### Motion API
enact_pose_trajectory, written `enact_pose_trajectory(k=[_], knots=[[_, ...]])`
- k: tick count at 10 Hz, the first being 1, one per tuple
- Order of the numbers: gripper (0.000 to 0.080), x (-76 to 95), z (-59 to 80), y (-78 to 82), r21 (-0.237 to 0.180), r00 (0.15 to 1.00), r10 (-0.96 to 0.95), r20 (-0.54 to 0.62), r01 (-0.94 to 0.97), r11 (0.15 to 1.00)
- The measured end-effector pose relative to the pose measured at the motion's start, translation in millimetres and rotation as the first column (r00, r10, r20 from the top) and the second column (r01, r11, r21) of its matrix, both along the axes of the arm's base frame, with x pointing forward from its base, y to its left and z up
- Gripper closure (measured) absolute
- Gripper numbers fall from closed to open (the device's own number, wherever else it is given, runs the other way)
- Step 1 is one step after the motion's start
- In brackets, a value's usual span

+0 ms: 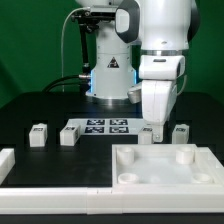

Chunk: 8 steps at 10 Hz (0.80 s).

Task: Assemble one leg

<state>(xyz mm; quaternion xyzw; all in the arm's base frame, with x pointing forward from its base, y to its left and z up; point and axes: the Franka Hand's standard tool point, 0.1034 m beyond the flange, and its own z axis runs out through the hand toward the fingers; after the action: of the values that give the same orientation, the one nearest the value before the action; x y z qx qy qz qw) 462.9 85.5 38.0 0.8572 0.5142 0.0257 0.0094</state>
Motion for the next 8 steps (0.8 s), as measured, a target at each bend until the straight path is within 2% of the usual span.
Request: enact_pose_trajectory(k=[2,3,5,7,8], knots=[[0.0150,-4.8,1.6,6.4,0.036,0.954,-0.299,-0.005,0.299,0.954],[0.0150,-7.1,2.1,12.9,0.049,0.897,-0.441,-0.017,0.441,0.896],[0.0150,-10.9,2.6,27.9,0.066,0.733,-0.678,-0.047,0.680,0.730],[0.0150,-13.6,2.4,38.0,0.070,0.598,-0.798,-0.073,0.801,0.594],[0.0150,-14.7,1.3,39.6,0.069,0.491,-0.867,-0.091,0.871,0.486]])
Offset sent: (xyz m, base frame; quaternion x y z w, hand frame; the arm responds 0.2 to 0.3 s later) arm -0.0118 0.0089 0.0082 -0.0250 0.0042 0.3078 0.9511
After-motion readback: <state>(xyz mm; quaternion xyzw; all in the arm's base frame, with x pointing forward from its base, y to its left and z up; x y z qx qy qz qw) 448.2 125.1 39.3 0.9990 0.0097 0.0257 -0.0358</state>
